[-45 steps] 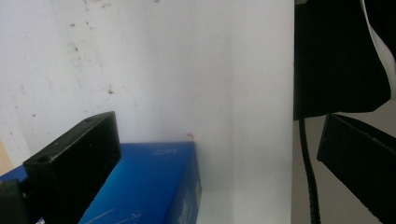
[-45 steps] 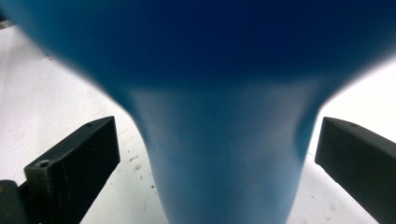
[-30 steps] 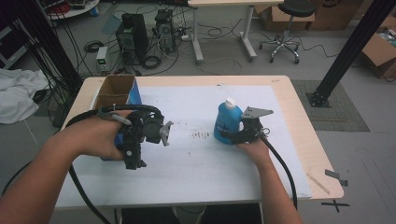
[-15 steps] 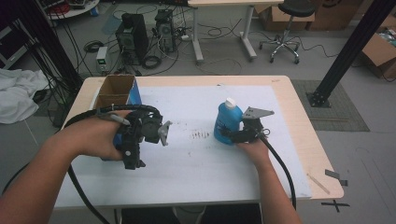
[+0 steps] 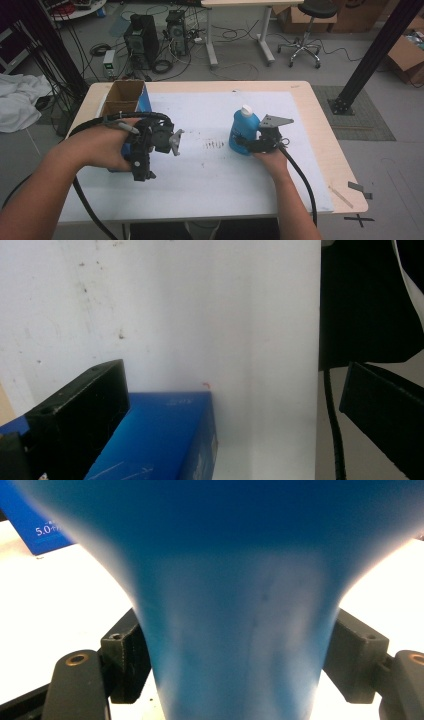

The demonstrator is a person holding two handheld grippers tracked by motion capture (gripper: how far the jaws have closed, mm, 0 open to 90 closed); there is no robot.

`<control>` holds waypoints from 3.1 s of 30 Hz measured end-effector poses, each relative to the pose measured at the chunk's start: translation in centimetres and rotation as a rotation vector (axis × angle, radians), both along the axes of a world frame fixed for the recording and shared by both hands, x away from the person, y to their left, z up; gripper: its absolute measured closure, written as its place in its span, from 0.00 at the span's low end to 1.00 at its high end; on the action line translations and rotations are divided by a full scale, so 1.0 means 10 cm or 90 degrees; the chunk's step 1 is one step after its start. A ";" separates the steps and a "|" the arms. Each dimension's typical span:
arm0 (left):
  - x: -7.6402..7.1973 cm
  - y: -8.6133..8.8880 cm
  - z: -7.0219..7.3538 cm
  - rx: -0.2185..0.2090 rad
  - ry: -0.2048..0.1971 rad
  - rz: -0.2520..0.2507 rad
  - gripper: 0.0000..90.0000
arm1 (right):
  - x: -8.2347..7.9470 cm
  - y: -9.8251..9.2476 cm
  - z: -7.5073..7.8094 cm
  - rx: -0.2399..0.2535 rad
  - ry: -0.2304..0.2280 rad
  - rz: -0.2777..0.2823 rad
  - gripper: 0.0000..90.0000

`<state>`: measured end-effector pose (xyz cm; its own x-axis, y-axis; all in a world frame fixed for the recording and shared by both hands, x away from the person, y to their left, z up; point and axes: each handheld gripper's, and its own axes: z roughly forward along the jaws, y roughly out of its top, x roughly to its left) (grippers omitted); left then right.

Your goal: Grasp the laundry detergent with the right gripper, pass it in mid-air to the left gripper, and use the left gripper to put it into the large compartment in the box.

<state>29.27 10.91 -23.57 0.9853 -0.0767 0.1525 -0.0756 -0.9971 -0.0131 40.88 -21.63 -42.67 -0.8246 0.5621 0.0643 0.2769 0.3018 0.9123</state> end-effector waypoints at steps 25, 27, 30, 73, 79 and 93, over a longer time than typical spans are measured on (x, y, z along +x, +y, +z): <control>0.03 -0.04 -0.03 0.002 0.001 0.001 0.00 | -0.05 0.00 -0.01 -0.006 -0.034 0.010 0.50; 0.04 -0.05 -0.04 0.002 0.002 -0.001 0.00 | -0.05 0.00 -0.01 -0.007 -0.034 0.011 0.51; 0.05 -0.06 -0.04 0.003 0.003 -0.001 0.00 | -0.05 -0.01 0.01 -0.005 -0.028 0.024 0.51; 0.23 -0.40 -0.04 -0.015 0.040 -0.003 0.00 | -0.66 0.73 0.35 -0.025 -0.023 0.378 0.51; 0.24 -0.45 -0.10 -0.015 0.049 -0.002 0.00 | -0.68 0.85 0.30 -0.025 -0.025 0.389 0.51; 0.25 -0.49 -0.21 -0.011 0.064 0.007 0.00 | -0.72 1.21 0.22 -0.031 -0.026 0.407 0.51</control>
